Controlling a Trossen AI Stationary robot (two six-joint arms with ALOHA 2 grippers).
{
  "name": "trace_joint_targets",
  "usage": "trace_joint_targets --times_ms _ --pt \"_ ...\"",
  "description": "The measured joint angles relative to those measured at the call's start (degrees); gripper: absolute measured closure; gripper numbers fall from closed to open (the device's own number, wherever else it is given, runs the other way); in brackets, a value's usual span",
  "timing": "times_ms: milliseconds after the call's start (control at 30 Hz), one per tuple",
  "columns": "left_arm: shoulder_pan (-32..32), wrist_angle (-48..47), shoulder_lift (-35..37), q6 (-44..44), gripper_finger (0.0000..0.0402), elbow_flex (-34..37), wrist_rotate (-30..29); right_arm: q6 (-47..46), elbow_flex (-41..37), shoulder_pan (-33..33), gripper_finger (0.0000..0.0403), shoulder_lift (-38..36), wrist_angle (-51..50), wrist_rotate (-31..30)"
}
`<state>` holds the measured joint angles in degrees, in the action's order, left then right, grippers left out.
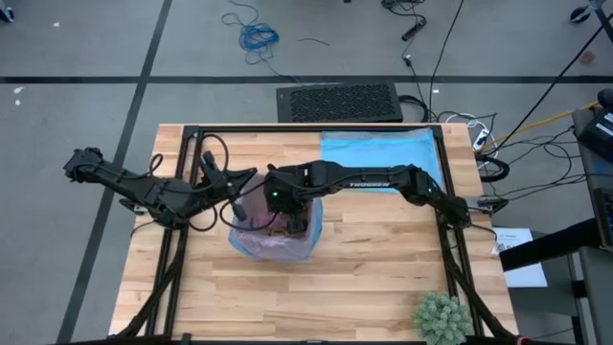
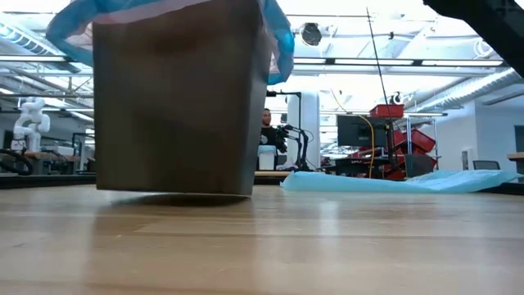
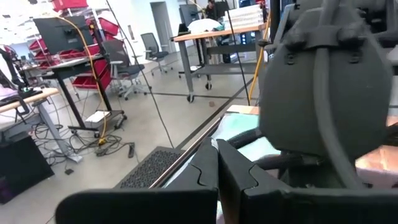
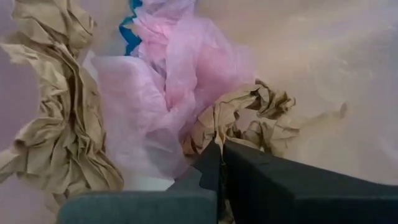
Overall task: Place trash/remove bag and relplace
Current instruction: Put the brown napkin into the trash bin
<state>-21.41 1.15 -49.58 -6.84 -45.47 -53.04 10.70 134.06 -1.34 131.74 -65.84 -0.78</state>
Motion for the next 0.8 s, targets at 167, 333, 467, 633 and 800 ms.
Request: trace_joint_targets --times_ms 167,333,467,633,800 --pt "-0.1 0.4 0.6 -0.1 0.0401 0.0 0.0 0.0 0.0 -1.6 0.0402 -0.2 0.1 0.3" --pt "-1.0 0.7 2.2 -1.0 0.0402 0.0 0.0 -0.1 0.5 -3.5 0.0402 -0.2 -0.1 0.3" --pt "-1.7 1.6 2.9 -2.1 0.0402 0.0 0.2 0.3 0.4 -4.9 0.0403 -0.2 1.3 1.1" --pt "-2.7 1.5 3.7 -2.7 0.0402 -0.7 0.6 4.7 0.3 -6.0 0.0370 -0.2 2.2 1.2" --pt "-3.6 1.3 3.7 -2.7 0.0401 -1.0 1.0 4.9 0.3 -6.7 0.0295 -0.1 4.2 1.3"
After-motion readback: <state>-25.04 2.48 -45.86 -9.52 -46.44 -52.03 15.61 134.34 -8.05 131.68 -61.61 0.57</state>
